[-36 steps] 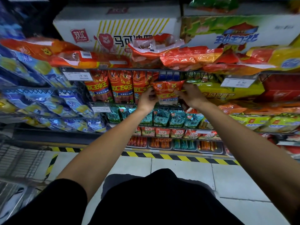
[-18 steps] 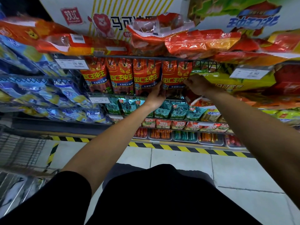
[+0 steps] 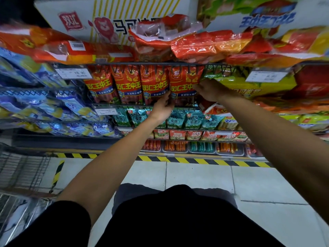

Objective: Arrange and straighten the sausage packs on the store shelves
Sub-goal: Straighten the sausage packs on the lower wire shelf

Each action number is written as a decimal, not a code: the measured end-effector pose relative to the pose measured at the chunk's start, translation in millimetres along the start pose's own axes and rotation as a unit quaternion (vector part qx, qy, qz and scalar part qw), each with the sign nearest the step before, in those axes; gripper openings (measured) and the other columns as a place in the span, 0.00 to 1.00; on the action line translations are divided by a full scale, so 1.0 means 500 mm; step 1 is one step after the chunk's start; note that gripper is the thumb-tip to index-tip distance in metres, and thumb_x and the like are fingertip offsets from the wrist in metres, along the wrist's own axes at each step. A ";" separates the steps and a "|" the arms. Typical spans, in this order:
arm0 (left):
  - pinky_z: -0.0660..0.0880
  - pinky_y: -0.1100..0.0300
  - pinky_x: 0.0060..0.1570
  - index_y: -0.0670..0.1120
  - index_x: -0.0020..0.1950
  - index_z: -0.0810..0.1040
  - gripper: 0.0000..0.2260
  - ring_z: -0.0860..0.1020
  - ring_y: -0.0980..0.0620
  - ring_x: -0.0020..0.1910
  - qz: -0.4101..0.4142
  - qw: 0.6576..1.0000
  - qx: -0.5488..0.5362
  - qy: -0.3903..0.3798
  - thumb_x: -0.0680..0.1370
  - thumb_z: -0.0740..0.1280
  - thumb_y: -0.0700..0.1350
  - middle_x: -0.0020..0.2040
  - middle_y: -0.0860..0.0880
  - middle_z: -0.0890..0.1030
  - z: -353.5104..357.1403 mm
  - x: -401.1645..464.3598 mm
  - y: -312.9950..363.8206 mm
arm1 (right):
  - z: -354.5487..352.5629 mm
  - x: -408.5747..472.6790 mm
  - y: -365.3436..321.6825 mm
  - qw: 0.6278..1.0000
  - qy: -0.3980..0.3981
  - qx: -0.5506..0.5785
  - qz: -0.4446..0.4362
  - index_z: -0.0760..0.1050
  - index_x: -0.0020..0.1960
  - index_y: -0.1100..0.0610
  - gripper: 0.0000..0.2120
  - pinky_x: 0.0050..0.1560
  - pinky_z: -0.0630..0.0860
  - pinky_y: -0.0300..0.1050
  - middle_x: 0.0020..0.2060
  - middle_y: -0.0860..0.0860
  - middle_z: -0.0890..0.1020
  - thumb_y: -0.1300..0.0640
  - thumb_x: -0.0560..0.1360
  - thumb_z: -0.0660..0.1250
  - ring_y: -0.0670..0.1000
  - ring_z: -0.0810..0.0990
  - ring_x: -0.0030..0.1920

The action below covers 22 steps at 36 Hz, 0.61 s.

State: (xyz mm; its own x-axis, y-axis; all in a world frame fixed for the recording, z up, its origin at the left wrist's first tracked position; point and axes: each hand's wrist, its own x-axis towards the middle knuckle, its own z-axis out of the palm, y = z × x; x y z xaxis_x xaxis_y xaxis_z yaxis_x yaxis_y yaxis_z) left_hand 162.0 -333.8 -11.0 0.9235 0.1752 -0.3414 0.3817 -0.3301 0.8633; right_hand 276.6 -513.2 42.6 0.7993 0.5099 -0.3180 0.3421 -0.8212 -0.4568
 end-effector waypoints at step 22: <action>0.72 0.52 0.69 0.45 0.79 0.65 0.28 0.73 0.46 0.70 0.142 0.979 0.139 0.048 0.80 0.71 0.42 0.74 0.45 0.72 0.209 -0.080 0.034 | -0.048 -0.237 0.251 0.996 0.040 -0.036 -0.075 0.65 0.77 0.46 0.36 0.65 0.75 0.55 0.71 0.55 0.76 0.28 0.76 0.57 0.60 0.77 0.66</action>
State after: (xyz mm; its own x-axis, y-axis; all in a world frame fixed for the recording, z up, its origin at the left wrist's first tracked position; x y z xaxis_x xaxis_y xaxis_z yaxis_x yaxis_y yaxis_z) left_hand 135.5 -443.6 -21.5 0.9910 0.1219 -0.0547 0.1187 -0.6159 0.7788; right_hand 236.6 -683.1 43.1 0.7717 0.6092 -0.1827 0.4937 -0.7549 -0.4318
